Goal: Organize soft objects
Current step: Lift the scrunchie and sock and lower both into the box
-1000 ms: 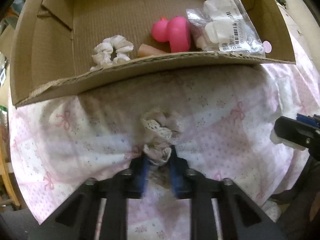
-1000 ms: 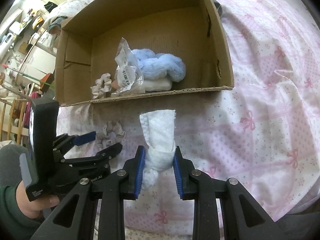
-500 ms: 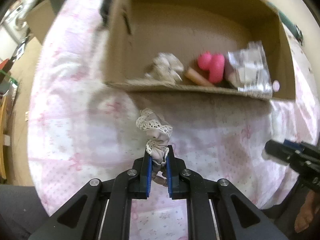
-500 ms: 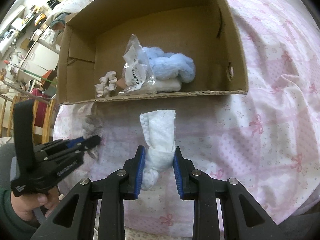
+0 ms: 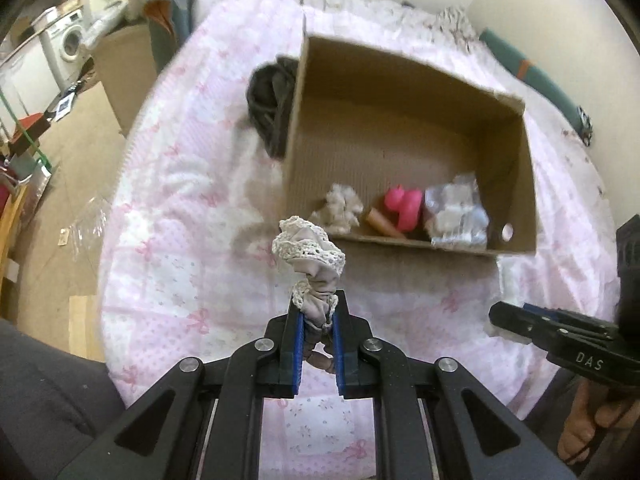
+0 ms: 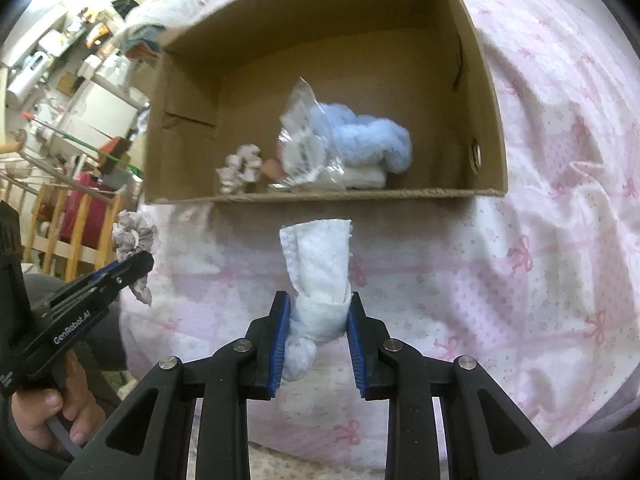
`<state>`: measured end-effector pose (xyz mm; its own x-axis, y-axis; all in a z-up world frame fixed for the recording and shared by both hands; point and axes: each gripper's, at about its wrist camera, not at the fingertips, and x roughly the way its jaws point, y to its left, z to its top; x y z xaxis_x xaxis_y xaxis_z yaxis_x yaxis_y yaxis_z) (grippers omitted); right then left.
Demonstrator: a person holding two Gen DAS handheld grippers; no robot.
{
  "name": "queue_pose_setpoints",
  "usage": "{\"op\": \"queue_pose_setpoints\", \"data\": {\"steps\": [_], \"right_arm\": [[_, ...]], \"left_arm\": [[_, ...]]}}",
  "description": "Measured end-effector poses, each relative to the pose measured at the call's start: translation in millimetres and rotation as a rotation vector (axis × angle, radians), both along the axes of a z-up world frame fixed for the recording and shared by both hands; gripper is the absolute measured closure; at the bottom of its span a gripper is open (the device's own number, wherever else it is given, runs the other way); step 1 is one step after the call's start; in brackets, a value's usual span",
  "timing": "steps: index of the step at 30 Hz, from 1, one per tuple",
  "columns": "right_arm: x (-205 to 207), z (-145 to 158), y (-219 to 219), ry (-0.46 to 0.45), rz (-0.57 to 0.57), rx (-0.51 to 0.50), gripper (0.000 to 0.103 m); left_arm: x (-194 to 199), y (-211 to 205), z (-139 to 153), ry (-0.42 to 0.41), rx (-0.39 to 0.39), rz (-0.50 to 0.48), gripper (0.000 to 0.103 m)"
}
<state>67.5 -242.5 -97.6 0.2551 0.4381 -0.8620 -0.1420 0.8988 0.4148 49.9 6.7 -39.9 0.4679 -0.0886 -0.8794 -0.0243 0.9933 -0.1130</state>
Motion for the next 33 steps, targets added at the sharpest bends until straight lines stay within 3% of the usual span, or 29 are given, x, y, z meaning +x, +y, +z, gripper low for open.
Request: {"op": "queue_pose_setpoints", "data": {"steps": [6, 15, 18, 22, 26, 33], "right_arm": [[-2.7, 25.9, -0.2, -0.090, 0.018, 0.104, 0.074], [4.2, 60.4, -5.8, -0.213, -0.009, 0.214, 0.074], [14.8, 65.5, -6.3, -0.214, -0.006, 0.280, 0.074], [31.1, 75.2, -6.6, -0.224, -0.010, 0.334, 0.074], [49.6, 77.1, -5.8, -0.236, -0.023, 0.311, 0.074], [70.7, 44.4, -8.2, -0.162, -0.072, 0.288, 0.074]], "left_arm": [[6.4, 1.9, 37.5, -0.073, -0.043, 0.011, 0.092], [43.8, -18.9, 56.3, -0.119, -0.038, -0.025, 0.092], [57.6, -25.0, 60.5, -0.123, -0.042, -0.045, 0.092], [76.2, -30.5, 61.0, -0.130, -0.018, -0.063, 0.092], [97.8, -31.1, 55.7, -0.115, -0.029, -0.068, 0.092], [115.0, -42.4, 26.1, -0.067, -0.016, -0.113, 0.092]]}}
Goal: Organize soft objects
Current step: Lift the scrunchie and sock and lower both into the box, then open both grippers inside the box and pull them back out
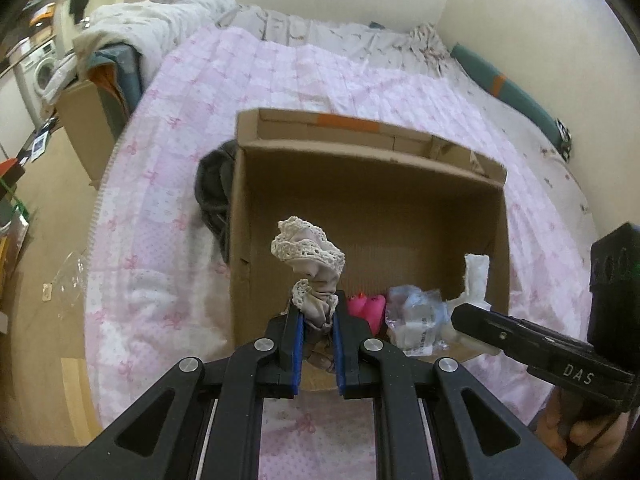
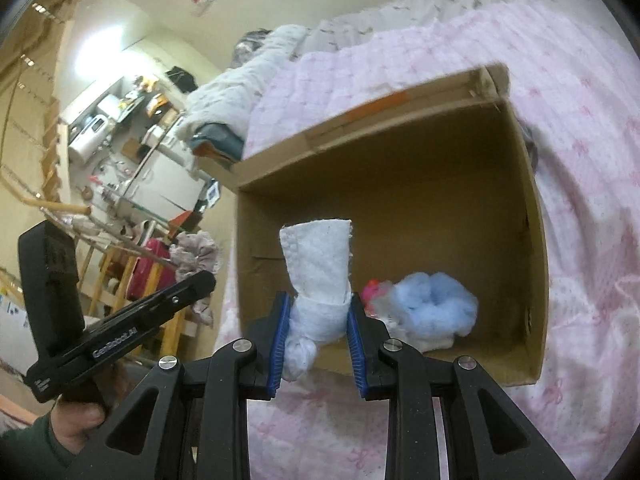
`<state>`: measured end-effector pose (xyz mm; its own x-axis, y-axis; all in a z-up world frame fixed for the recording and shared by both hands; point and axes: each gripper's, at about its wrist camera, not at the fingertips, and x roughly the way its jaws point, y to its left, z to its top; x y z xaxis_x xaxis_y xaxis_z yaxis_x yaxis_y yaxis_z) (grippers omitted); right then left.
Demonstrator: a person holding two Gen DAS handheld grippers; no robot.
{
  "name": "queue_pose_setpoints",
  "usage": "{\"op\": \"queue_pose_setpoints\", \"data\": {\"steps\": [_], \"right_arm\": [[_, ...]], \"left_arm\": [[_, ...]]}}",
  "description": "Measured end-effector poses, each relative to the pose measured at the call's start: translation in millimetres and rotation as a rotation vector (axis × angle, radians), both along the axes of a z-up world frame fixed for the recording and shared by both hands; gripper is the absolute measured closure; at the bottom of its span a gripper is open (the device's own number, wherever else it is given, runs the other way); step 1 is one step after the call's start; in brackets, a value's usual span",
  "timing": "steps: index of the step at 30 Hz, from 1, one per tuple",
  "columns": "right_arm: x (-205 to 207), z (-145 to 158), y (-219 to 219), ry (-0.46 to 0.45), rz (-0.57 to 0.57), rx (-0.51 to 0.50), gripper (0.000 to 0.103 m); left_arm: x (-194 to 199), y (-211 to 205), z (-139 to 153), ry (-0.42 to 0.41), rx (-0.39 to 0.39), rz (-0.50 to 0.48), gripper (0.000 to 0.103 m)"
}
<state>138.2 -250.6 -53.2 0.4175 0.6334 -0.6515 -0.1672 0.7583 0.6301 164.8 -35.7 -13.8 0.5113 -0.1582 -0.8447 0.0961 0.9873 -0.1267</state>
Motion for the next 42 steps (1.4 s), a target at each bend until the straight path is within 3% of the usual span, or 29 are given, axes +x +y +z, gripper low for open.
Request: {"op": "queue_pose_setpoints", "data": {"steps": [8, 12, 19, 25, 36, 38, 40, 42], "right_arm": [[3.5, -18.9, 12.3, 0.036, 0.012, -0.054, 0.074], [6.2, -25.6, 15.2, 0.051, 0.013, -0.083, 0.074], [10.2, -33.5, 23.9, 0.065, 0.025, -0.115, 0.074], [15.4, -36.3, 29.5, 0.077, 0.029, -0.109, 0.074], [10.8, -32.8, 27.4, 0.048, 0.027, -0.115, 0.073], [9.9, -31.3, 26.5, 0.042, 0.028, -0.111, 0.072], [10.0, -30.4, 25.7, 0.040, 0.026, -0.100, 0.069], [9.5, -28.7, 25.1, 0.031, 0.024, -0.088, 0.059]], "left_arm": [[4.7, -3.7, -46.8, 0.045, 0.071, -0.018, 0.091], [8.9, -0.1, -55.5, 0.087, 0.041, 0.019, 0.091], [12.0, -4.3, -58.3, 0.104, 0.040, 0.024, 0.091], [9.0, -12.1, -52.3, 0.065, 0.076, 0.009, 0.091], [4.4, -12.7, -49.0, 0.060, 0.080, 0.006, 0.088], [2.2, -14.3, -47.4, 0.054, 0.083, -0.004, 0.083], [0.8, -14.2, -45.6, 0.049, 0.077, -0.007, 0.061], [-1.5, -13.6, -43.4, 0.035, 0.080, -0.004, 0.045]]}}
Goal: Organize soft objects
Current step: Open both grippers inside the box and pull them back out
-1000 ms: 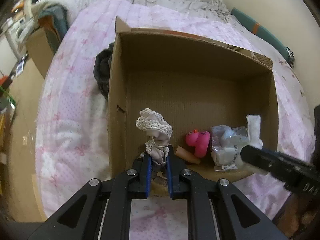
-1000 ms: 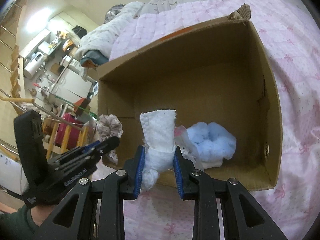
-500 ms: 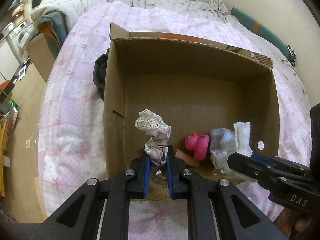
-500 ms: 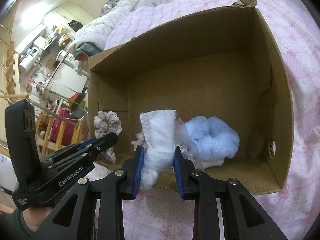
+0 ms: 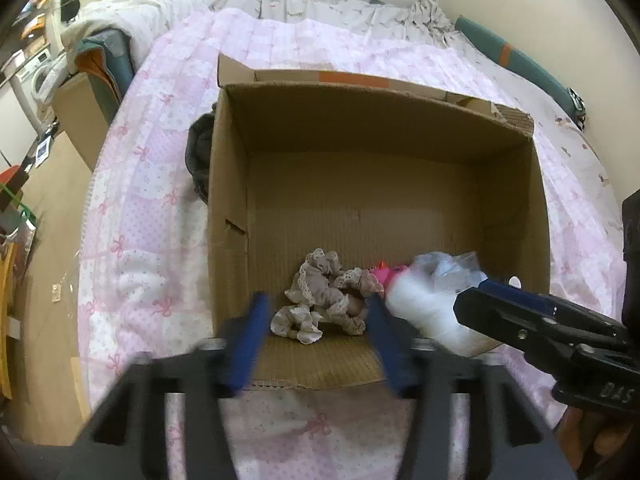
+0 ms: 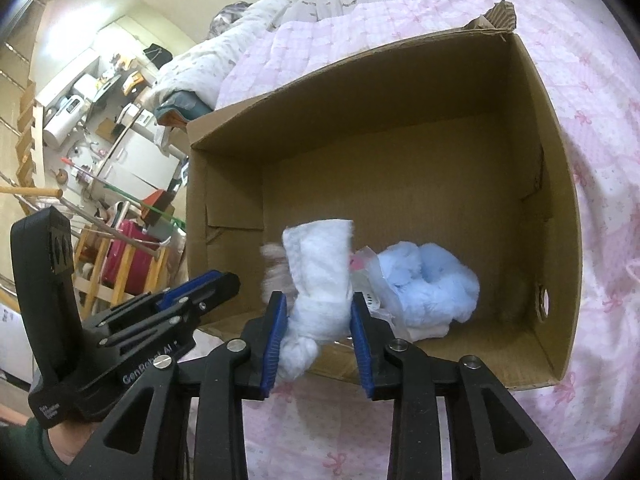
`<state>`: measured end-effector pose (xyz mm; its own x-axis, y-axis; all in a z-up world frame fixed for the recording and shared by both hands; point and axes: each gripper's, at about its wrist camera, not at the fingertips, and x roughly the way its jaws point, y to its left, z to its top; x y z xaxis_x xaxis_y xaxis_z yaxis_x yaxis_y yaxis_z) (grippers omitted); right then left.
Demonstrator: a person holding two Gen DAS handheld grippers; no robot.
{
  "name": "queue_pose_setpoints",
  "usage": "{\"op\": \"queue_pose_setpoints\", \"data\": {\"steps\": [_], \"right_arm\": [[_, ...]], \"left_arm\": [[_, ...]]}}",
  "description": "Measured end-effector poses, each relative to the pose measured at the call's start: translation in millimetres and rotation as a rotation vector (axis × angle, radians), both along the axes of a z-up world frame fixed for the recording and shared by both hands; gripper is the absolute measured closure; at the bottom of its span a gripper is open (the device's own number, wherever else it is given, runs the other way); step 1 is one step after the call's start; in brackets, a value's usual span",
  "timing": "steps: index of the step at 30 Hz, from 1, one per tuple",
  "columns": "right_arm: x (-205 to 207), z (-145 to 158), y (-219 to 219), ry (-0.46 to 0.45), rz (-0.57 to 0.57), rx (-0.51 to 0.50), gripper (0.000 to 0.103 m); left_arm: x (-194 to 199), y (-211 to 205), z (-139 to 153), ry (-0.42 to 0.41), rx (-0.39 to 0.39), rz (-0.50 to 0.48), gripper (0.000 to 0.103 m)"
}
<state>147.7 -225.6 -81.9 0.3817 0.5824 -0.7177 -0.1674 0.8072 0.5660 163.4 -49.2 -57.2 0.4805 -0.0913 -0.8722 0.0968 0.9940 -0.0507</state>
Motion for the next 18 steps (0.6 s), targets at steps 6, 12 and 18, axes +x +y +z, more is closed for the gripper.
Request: {"op": "queue_pose_setpoints", "data": {"steps": [6, 12, 18], "right_arm": [[-3.1, 10.2, -2.8, -0.055, -0.014, 0.017, 0.036], [-6.0, 22.9, -14.2, -0.091, -0.057, 0.073, 0.030], [-21.6, 46.0, -23.5, -0.156, -0.087, 0.068, 0.017]], "left_arm": [[-4.3, 4.8, 10.0, -0.026, 0.018, 0.011, 0.044], [-15.6, 19.5, 27.9, -0.084, -0.010, 0.052, 0.044], [-32.0, 29.6, 50.5, -0.145, -0.011, 0.087, 0.039]]}}
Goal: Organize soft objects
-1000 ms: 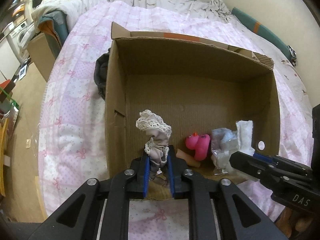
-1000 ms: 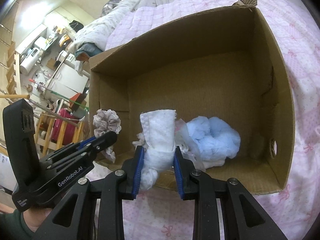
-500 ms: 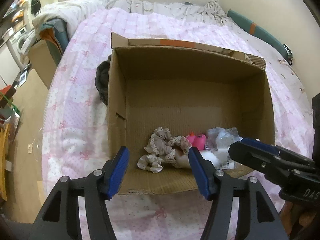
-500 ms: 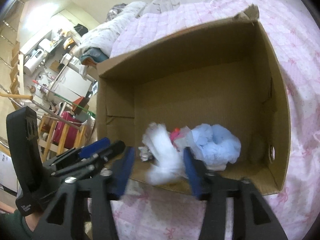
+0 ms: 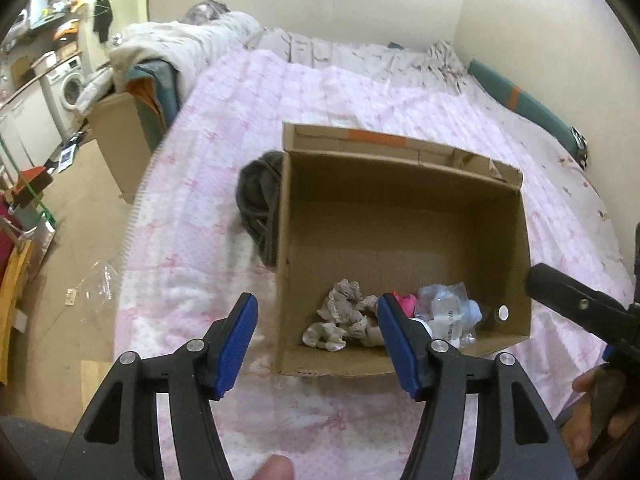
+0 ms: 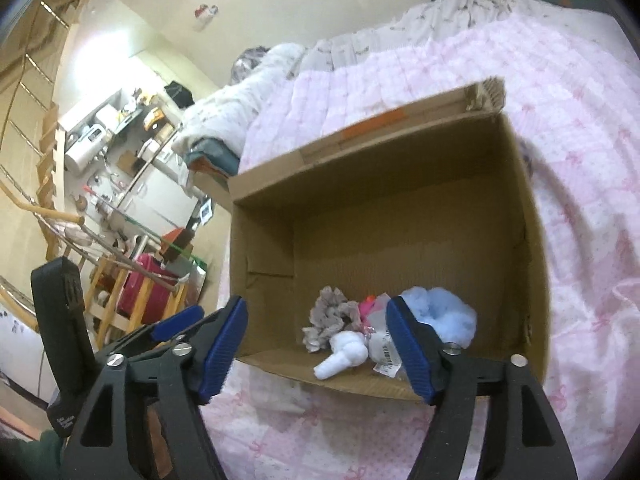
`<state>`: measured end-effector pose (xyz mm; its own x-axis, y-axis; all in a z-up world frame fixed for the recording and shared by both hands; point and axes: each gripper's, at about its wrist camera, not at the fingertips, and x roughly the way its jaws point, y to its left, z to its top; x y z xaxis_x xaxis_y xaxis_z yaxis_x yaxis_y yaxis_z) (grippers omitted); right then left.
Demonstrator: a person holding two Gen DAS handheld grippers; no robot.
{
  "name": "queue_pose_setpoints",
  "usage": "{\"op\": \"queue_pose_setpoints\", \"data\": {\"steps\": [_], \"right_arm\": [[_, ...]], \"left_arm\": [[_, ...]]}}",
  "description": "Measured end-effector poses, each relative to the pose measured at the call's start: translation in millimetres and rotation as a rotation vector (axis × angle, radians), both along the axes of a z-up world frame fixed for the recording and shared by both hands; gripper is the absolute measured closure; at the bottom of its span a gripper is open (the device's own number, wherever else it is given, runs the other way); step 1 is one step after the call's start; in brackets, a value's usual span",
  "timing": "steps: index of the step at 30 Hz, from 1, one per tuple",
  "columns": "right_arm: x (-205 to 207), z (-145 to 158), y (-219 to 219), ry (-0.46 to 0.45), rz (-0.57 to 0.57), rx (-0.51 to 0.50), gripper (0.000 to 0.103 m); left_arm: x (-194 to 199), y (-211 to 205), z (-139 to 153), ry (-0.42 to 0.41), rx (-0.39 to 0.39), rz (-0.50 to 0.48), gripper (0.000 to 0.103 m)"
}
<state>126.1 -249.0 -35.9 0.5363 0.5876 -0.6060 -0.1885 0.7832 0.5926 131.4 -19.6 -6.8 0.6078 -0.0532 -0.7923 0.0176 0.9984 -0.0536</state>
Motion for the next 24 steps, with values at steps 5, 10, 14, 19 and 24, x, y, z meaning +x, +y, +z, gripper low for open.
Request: {"op": "queue_pose_setpoints", "data": {"steps": [5, 10, 14, 19, 24], "right_arm": [[-15.0, 20.0, -9.1, -0.037, -0.038, -0.031, 0.014], [-35.9, 30.6, -18.7, -0.061, -0.076, -0.084, 0.014], [-54.5, 33.3, -23.2, -0.072, -0.102, -0.090, 0.011], [-77.0, 26.1, -15.5, -0.092, -0.112, -0.168, 0.011], [-87.9, 23.1, -7.4, -0.105, -0.103, -0.233, 0.011]], "left_arm": [[-14.2, 6.6, 11.5, -0.026, -0.005, 0.008, 0.023], [-33.1, 10.4, 16.8, -0.023, -0.019, -0.003, 0.015], [-55.1, 11.1, 18.9, -0.043, -0.026, -0.019, 0.014], [-70.4, 13.3, 15.7, -0.055, -0.016, -0.022, 0.006], [-77.2, 12.8, 19.6, -0.092, -0.002, -0.004, 0.006]]}}
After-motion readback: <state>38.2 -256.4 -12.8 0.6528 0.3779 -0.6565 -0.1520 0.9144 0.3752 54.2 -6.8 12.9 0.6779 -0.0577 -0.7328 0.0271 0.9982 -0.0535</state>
